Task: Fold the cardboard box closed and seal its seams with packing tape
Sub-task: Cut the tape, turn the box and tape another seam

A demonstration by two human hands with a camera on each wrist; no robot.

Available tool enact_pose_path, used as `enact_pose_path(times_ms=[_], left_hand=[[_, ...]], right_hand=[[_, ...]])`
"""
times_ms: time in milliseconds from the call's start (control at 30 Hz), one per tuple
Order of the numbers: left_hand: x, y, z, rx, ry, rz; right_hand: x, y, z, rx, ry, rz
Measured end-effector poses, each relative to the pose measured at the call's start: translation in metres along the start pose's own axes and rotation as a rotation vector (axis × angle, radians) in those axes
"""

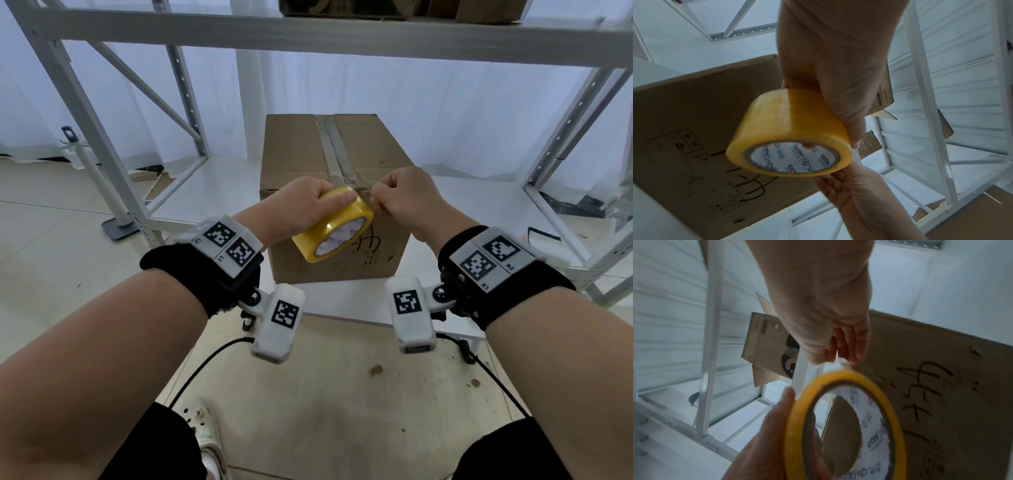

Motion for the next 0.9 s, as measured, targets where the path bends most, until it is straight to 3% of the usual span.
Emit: enact_pose_path(times_ms=[133, 233, 333, 533, 733, 900], left_hand=[[0.004, -0.006, 0.001, 0.024, 0.012, 0.018], [0.01, -0.016, 0.001, 0.047, 0.019, 0.258], [0.024, -0.032, -0.004, 0.086, 0.064, 0.379], [0.035, -0.053, -0.009, 0.184, 0.138, 0.175], [0.041, -0.061, -0.019, 0.293, 0.185, -0.369], [0.036, -0.06, -0.023, 0.362, 0.178, -0.432]], right_hand=[[0.014, 0.003, -0.001, 0.017, 0.116, -0.149], [0.024, 0.018, 0.0, -0.04, 0.167, -0.097], [0.043, 0.012, -0.004, 0.033, 0.269, -0.14], [0.048, 0.013, -0.004, 0.119, 0.322, -0.147], [0.017, 0.016, 0.003, 0.126, 0.224, -0.152], [0.007, 0.008, 0.0, 0.15, 0.223, -0.109]])
Point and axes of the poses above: each hand's wrist, its own z-axis towards the middle knuckle, its own y-axis out of the back of the hand, x = y × z, the point moved 9 cm from there along z, towards the middle knuckle, and after that the axes turned 4 degrees about y, right-handed, at the moved point
